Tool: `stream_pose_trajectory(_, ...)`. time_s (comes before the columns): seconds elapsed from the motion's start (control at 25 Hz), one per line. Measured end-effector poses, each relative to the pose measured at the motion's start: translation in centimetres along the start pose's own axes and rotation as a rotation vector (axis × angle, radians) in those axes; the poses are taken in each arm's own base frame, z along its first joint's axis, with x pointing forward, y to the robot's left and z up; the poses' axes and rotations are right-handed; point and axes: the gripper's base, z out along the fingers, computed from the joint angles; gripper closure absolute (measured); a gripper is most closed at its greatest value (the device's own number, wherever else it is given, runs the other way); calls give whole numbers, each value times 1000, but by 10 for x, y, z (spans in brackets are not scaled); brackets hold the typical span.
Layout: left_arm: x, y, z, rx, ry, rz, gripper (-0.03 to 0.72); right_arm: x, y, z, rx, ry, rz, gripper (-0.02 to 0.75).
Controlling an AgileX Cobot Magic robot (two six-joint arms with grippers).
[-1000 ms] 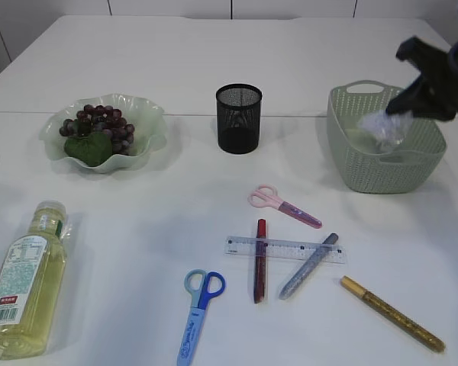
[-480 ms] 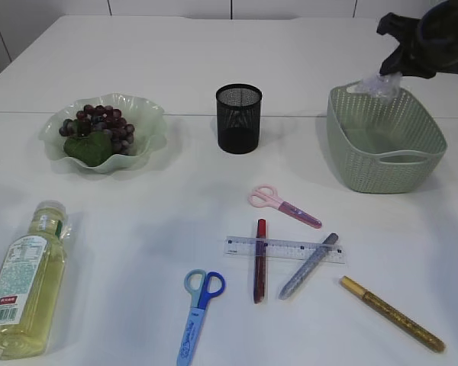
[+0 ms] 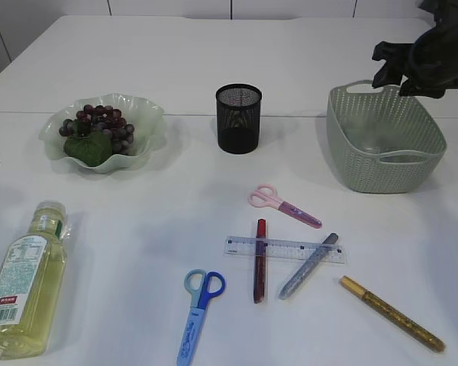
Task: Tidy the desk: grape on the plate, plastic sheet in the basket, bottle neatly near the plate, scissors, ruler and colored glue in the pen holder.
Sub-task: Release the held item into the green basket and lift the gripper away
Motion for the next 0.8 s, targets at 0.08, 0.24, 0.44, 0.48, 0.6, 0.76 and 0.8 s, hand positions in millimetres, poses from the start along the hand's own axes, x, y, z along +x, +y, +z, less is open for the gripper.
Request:
stream_pose_trajectory(0.08, 0, 0, 0, 2, 0, -1, 303, 0, 0, 0, 0, -1, 0, 239)
stream_pose_trajectory(0.24, 0, -1, 0, 8, -1, -7, 303, -2, 2, -2, -9, 15, -4, 188)
stream_pose_trajectory(0.44, 0, -1, 0, 12, -2, -10, 304, -11, 21, -38, -76, 155, -62, 191)
stream_pose_trajectory(0.48, 0, -1, 0, 12, -2, -10, 305, -14, 25, -49, -76, 170, -79, 200)
stream_pose_trajectory(0.6, 0, -1, 0, 14, -2, -12, 305, -16, 33, -82, -13, 219, -122, 218)
stream_pose_trajectory(0.76, 0, -1, 0, 14, -2, -12, 305, -12, 33, -116, 99, 305, -156, 223)
stream_pose_trajectory(0.8, 0, -1, 0, 14, -2, -12, 305, -10, 33, -126, 117, 320, -160, 223)
